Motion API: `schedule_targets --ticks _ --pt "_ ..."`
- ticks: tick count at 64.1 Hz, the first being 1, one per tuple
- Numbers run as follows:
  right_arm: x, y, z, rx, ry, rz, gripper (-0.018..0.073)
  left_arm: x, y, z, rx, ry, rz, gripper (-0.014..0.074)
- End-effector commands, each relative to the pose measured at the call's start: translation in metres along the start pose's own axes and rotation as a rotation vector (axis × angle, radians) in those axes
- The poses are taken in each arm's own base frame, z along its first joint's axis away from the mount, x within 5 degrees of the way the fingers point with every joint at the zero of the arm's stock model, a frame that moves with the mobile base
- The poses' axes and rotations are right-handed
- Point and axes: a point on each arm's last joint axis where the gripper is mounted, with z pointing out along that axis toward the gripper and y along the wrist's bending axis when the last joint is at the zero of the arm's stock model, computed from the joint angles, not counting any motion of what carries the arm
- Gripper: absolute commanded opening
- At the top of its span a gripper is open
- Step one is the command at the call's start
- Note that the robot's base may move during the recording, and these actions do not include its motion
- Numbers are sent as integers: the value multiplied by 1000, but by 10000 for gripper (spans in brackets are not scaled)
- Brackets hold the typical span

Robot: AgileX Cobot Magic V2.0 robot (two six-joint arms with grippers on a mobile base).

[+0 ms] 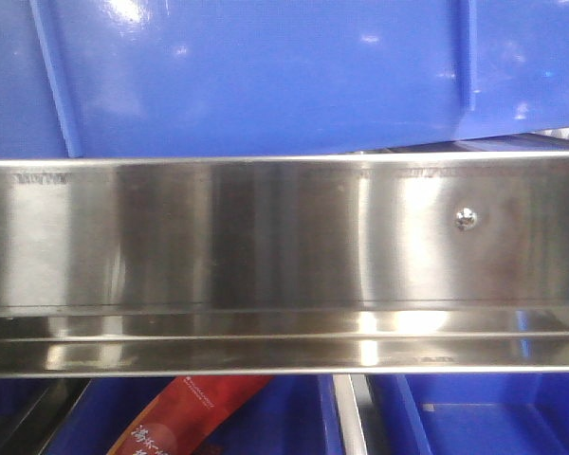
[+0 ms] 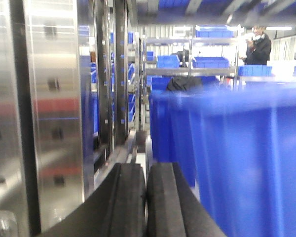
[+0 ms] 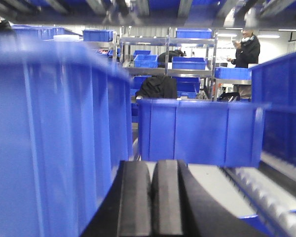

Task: Move blue bin to conveyor side

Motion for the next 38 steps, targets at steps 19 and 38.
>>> schedule_targets --ticks 19,38 --pt "-80 0 11 0 39 -15 -88 -57 3 -15 -16 -17 -7 4" --pt "-111 0 51 -6 266 -15 -88 -73 3 -20 -6 -70 -45 4"
